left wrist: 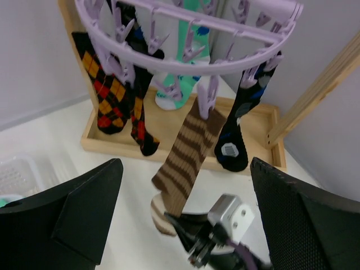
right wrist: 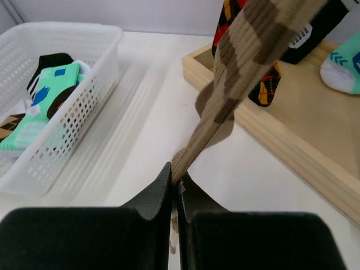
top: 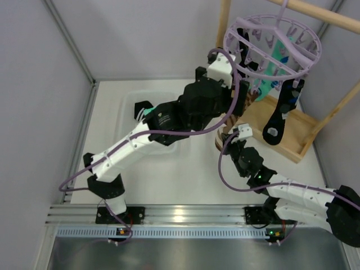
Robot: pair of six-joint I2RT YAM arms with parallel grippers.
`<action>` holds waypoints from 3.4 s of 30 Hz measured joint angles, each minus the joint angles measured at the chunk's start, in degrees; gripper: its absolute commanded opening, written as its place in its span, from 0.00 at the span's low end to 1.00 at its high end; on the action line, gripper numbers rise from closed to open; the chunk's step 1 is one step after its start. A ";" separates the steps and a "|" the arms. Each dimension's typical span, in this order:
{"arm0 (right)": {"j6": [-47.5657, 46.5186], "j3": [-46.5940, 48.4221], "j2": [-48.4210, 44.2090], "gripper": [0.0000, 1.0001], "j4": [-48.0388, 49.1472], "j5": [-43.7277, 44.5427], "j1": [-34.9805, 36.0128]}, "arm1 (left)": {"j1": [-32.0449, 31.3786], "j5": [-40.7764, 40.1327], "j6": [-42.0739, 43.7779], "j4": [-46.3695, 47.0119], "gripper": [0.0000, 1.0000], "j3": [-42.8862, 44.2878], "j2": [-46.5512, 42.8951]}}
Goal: Remove the socks clipped to the hanger
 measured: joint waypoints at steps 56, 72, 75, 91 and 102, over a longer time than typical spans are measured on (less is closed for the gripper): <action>-0.26 6.88 7.34 0.00 -0.09 10.01 10.27 | 11.17 13.97 11.30 11.13 0.00 17.40 26.67; 3.78 0.50 -7.54 0.00 -10.14 8.96 10.45 | 11.04 8.90 9.11 12.72 0.98 -7.52 14.16; 3.72 0.90 -10.86 0.00 -13.99 6.78 9.94 | 10.93 2.23 7.02 12.33 0.98 -19.80 4.22; -2.54 48.72 24.26 0.00 -28.89 -27.21 2.16 | 41.75 -8.87 -10.64 -6.40 0.98 -58.97 -47.06; -2.49 89.00 60.33 0.97 -38.53 -39.06 2.23 | 44.09 -9.73 -10.67 -12.90 0.98 -66.07 -59.76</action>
